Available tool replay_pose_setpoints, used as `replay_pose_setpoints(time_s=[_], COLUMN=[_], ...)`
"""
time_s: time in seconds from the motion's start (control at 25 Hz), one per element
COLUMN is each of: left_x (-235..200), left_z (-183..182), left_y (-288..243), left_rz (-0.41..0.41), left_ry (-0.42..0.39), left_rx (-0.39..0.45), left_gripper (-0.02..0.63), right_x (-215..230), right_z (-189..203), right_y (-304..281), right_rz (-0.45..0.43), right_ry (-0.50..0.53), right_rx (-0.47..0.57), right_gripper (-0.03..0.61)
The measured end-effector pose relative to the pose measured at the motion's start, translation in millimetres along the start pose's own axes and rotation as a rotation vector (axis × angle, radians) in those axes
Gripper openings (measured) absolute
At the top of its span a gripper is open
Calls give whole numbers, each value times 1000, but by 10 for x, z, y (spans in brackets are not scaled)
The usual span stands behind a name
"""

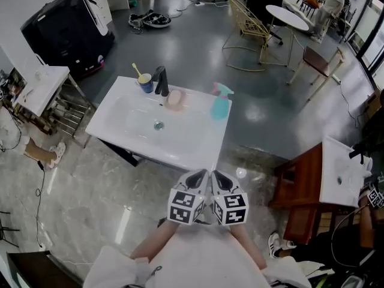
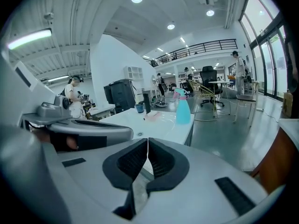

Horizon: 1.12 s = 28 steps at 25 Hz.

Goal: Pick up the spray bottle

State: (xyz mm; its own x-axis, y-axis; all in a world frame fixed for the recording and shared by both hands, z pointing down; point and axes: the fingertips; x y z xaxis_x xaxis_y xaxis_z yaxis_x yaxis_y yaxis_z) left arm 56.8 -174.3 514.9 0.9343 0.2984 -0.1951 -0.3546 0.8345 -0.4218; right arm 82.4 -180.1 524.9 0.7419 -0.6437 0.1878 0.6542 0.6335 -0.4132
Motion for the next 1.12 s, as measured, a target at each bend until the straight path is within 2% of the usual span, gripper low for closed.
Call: replay_pose_setpoints(time_s=[0.28, 0.52, 1.12], left_x=[58, 153, -45], left_z=[-36, -33, -22], left_y=[-119, -130, -144], left_rz=[-2, 11, -16], left_ry=[4, -10, 24], left_rx=[-3, -3, 0], left_gripper=[26, 26, 26], right_x=[77, 183, 123], right_z=[-23, -62, -36], right_y=[-9, 47, -32], right_rz=[-16, -29, -24], right_ry=[5, -104, -91], right_rx=[-3, 42, 21], right_gripper=[28, 28, 28])
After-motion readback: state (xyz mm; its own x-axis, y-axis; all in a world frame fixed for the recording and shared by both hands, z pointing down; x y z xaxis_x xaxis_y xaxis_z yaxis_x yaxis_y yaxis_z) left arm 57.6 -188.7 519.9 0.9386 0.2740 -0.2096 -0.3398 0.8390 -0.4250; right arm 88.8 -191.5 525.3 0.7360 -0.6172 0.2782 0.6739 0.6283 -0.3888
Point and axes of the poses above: the fingertips, and each gripper's own axes: y backward along the fingers, x to its right, z out of its underside, and after that the axes turned 8 degrees about -z, right-handed
